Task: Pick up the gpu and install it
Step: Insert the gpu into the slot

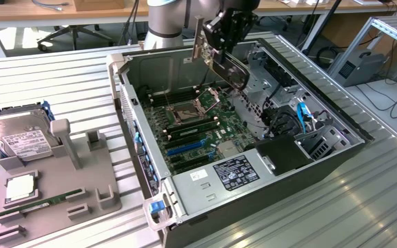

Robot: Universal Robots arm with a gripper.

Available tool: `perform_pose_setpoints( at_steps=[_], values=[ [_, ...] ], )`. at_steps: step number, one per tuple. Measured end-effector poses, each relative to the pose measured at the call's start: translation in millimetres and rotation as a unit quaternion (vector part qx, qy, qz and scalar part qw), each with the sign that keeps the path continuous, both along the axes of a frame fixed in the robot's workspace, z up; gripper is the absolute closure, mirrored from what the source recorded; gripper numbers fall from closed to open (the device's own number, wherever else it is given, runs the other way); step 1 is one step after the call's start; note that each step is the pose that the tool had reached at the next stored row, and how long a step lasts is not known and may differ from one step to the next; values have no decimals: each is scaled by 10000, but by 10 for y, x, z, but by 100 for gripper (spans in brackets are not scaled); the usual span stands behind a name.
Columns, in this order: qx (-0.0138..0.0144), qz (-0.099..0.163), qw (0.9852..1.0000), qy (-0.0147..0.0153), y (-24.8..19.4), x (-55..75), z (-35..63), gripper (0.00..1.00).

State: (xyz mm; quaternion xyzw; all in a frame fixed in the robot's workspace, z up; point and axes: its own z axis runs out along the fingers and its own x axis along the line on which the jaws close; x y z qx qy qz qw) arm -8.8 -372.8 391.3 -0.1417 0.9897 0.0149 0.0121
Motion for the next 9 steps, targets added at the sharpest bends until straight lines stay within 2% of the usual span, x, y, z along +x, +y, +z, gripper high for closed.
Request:
perform_pose_setpoints(
  at_steps=[9],
  values=[
    [0,83,10000,0,21,0,0,73]
  ],
)
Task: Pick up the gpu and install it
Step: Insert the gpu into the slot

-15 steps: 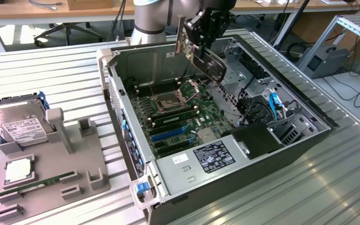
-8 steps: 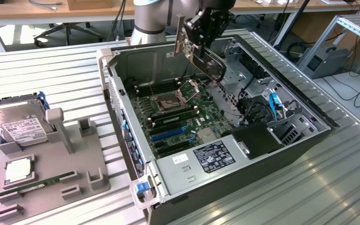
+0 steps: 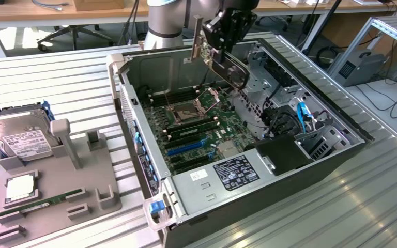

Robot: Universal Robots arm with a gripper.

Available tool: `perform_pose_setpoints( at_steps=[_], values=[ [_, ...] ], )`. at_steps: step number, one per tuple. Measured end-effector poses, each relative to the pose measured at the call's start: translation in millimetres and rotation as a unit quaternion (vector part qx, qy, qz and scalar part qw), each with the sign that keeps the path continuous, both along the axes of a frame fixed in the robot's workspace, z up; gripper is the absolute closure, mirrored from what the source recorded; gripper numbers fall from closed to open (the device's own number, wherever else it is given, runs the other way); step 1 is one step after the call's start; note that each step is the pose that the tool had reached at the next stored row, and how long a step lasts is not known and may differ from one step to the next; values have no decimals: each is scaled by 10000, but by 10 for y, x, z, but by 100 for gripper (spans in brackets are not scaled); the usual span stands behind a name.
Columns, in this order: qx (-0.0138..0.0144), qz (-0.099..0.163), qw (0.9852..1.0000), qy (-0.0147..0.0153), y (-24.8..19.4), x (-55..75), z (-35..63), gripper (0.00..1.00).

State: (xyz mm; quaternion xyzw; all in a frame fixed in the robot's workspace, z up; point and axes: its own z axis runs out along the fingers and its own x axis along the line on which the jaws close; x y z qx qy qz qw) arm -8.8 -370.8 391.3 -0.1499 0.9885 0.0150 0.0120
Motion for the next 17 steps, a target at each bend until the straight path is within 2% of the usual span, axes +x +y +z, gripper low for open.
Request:
perform_pose_setpoints(
  at_steps=[17],
  values=[
    [0,147,9999,0,41,0,0,73]
  ],
)
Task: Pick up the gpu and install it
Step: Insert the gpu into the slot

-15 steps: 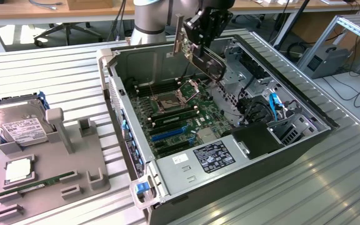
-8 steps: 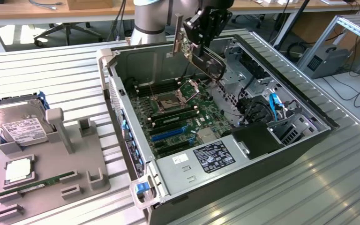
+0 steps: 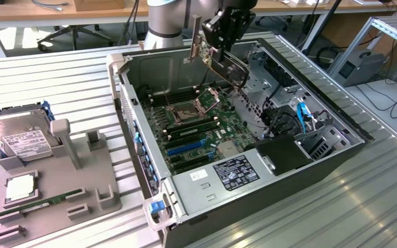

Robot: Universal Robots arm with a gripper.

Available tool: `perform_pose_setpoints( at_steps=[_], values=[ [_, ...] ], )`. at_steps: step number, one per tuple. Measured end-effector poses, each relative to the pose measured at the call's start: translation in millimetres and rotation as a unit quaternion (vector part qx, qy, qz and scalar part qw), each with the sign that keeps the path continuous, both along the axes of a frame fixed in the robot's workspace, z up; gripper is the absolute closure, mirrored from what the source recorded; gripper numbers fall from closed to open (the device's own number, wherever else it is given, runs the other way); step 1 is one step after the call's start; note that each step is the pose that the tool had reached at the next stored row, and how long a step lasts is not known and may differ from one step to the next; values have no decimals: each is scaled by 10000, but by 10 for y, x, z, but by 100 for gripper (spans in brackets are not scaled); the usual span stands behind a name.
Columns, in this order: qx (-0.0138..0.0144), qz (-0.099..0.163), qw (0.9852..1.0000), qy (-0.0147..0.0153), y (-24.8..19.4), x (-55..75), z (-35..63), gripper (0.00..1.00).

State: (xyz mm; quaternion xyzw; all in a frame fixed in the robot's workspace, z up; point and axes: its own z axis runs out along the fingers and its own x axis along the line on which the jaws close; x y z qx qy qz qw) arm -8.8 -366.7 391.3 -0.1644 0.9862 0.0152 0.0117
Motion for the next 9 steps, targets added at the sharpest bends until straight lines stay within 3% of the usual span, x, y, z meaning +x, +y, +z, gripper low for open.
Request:
perform_pose_setpoints(
  at_steps=[9],
  values=[
    [0,41,10000,0,6,0,0,73]
  ],
)
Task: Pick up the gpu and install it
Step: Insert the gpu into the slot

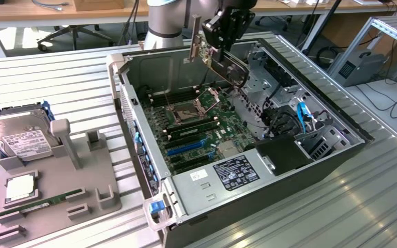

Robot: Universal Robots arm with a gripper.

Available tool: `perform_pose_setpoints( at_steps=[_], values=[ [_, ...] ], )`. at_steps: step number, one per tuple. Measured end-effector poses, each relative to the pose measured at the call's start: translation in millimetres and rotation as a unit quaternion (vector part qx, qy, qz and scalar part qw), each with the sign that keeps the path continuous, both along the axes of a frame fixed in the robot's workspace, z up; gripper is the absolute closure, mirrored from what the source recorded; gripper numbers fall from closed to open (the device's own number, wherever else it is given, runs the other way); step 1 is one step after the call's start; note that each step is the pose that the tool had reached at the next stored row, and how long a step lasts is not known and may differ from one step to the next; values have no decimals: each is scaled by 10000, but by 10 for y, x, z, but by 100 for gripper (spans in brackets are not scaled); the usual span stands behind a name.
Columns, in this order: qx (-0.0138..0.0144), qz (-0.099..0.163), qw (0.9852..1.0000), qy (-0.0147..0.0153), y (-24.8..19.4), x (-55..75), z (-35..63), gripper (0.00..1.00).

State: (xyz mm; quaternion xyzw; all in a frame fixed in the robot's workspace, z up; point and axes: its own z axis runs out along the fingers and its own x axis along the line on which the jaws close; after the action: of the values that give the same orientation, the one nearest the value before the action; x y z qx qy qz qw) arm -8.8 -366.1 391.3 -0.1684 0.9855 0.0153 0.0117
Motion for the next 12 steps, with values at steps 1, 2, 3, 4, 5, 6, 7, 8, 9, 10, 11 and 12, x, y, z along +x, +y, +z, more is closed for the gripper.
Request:
perform_pose_setpoints(
  at_steps=[1,2,3,4,5,6,7,8,9,10,11,12],
  values=[
    [0,4,10000,0,0,0,0,73],
    [0,9,10000,0,1,0,0,73],
    [0,13,10000,0,1,0,0,73],
    [0,19,10000,0,2,0,0,73],
    [0,26,10000,0,3,0,0,73],
    [0,34,10000,0,3,0,0,73],
    [0,44,10000,0,4,0,0,73],
    [0,52,10000,0,5,0,0,73],
    [0,58,10000,0,5,0,0,73],
    [0,67,10000,0,5,0,0,73],
    [0,75,10000,0,6,0,0,73],
    [0,86,10000,0,6,0,0,73]
  ],
)
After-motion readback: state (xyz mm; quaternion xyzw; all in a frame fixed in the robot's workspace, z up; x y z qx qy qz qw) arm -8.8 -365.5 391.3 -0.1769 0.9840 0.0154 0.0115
